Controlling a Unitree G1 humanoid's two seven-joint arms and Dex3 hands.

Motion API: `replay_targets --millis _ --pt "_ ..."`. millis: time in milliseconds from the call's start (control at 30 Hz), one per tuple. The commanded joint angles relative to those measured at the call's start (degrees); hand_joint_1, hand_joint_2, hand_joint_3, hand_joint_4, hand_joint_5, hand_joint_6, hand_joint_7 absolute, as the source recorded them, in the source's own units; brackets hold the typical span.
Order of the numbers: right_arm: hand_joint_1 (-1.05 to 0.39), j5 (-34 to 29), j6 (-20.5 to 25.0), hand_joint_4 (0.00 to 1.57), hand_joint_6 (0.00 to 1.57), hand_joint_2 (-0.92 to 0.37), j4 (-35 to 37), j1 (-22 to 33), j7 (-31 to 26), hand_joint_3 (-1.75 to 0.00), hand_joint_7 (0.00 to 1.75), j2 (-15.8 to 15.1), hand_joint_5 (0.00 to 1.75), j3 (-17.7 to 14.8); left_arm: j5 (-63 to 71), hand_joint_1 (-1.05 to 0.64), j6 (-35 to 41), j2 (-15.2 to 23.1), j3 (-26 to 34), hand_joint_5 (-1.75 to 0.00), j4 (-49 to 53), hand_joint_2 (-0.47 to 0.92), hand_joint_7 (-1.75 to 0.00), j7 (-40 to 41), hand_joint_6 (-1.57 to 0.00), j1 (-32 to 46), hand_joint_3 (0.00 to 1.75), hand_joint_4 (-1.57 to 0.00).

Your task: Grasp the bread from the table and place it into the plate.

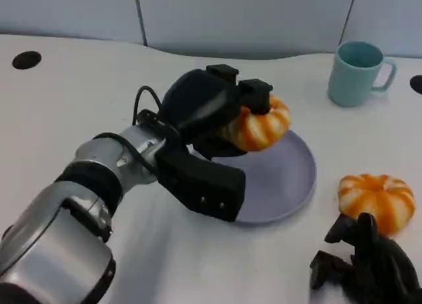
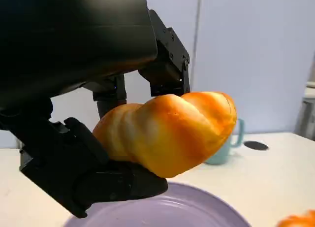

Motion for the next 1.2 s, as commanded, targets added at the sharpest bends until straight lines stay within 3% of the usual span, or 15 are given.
replay_targets --millis 33,200,367,433,533,567,600,633,667,833,867,933,967,1067,1200 --pt "-0.43 0.11 0.89 1.17 1.02 -0.92 -0.61 0.98 -0.70 -0.51 1.21 -0.42 1.32 -0.14 0.08 -0.30 0.53 -0.02 -0.56 -1.75 0.87 0.61 -1.75 -2.99 -0.76 -0.78 1.08 -0.96" --pt "-0.43 0.11 0.79 1.16 1.03 -0.92 -1.24 1.43 -0.71 -0.52 1.19 -0.10 1.31 0.06 -1.41 -0.28 1.38 -1.13 0.17 -1.75 1.61 0.61 -1.75 -8.68 -0.75 -0.26 1.07 -0.93" --pt "-0.43 -0.04 0.71 1.15 1.03 -0.92 -1.74 1.75 -0.82 -0.53 1.19 0.05 1.31 0.29 -2.56 -0.26 2.36 -1.38 1.25 -1.75 1.61 0.60 -1.75 -13.99 -0.75 -0.22 1.16 -0.90" --pt "-0.42 -0.13 0.73 1.15 1.04 -0.92 -1.93 1.85 -1.07 -0.53 1.19 0.11 1.32 0.38 -3.37 -0.25 2.80 -1.44 1.73 -1.67 1.63 0.57 -1.44 -16.49 -0.77 -0.26 1.13 -0.81" --pt "-0.42 -0.02 0.97 1.15 1.04 -0.92 -2.12 1.88 -1.34 -0.53 1.19 0.16 1.32 0.43 -4.83 -0.25 3.39 -1.51 2.62 -1.65 1.58 0.56 -1.35 -19.98 -0.79 -0.12 1.12 -0.79" --pt "-0.43 0.05 1.14 1.15 1.04 -0.92 -2.22 1.87 -1.47 -0.52 1.19 0.20 1.32 0.43 -5.62 -0.28 3.70 -1.58 3.21 -1.34 1.66 0.68 -0.90 -21.98 -0.70 -0.05 0.82 -0.69" --pt "-0.44 -0.04 1.24 1.15 1.04 -0.92 -2.36 1.91 -1.61 -0.51 1.19 0.19 1.32 0.49 -5.64 -0.30 4.49 -1.56 3.18 -1.21 1.69 0.77 -0.63 -23.61 -0.73 -0.16 0.60 -0.66" --pt "-0.44 -0.12 1.30 1.15 1.04 -0.92 -2.47 1.94 -1.70 -0.50 1.19 0.18 1.32 0.54 -5.61 -0.33 5.07 -1.52 3.09 -1.12 1.62 0.86 -0.38 -24.65 -0.68 -0.24 0.42 -0.58" --pt "-0.44 -0.18 1.31 1.15 1.04 -0.92 -2.54 1.98 -1.75 -0.50 1.19 0.16 1.33 0.58 -5.45 -0.34 5.46 -1.48 2.95 -1.09 1.47 0.89 -0.28 -25.07 -0.67 -0.29 0.36 -0.55" --pt "-0.45 -0.16 1.34 1.15 1.04 -0.92 -2.63 2.02 -1.86 -0.50 1.19 0.12 1.33 0.66 -5.48 -0.35 5.92 -1.43 3.07 -1.06 1.04 0.92 -0.18 -25.82 -0.66 -0.20 0.29 -0.52" --pt "-0.44 0.11 1.42 1.15 1.04 -0.92 -2.57 1.99 -1.88 -0.50 1.19 0.28 1.33 0.52 -4.65 -0.46 7.29 -1.36 2.24 -0.93 1.17 0.92 -0.16 -27.70 -0.55 -0.81 0.32 -0.42" --pt "-0.44 0.43 1.61 1.15 1.04 -0.92 -2.51 1.96 -1.95 -0.50 1.19 0.46 1.34 0.36 -3.70 -0.82 9.15 -1.25 1.19 -0.37 1.20 0.92 -0.08 -30.38 -0.16 -1.51 0.41 -0.09" --pt "-0.44 0.43 1.71 1.15 1.04 -0.92 -2.59 1.99 -2.12 -0.49 1.19 0.51 1.34 0.34 -3.33 -0.88 9.83 -1.20 0.77 -0.26 1.11 0.92 -0.06 -31.09 -0.11 -1.65 0.43 -0.04" --pt "-0.44 0.22 1.90 1.15 1.03 -0.92 -2.91 2.11 -2.59 -0.48 1.19 0.55 1.34 0.39 -3.02 -0.95 10.68 -1.07 0.24 -0.06 0.77 0.92 -0.05 -31.62 -0.04 -1.53 0.47 0.00" --pt "-0.44 0.25 1.84 1.15 1.02 -0.92 -3.06 2.21 -2.12 -0.49 1.20 0.35 1.35 0.43 -2.92 -0.98 11.16 -0.78 0.30 0.00 0.63 0.92 -0.04 -31.53 -0.03 -1.27 0.49 0.00"
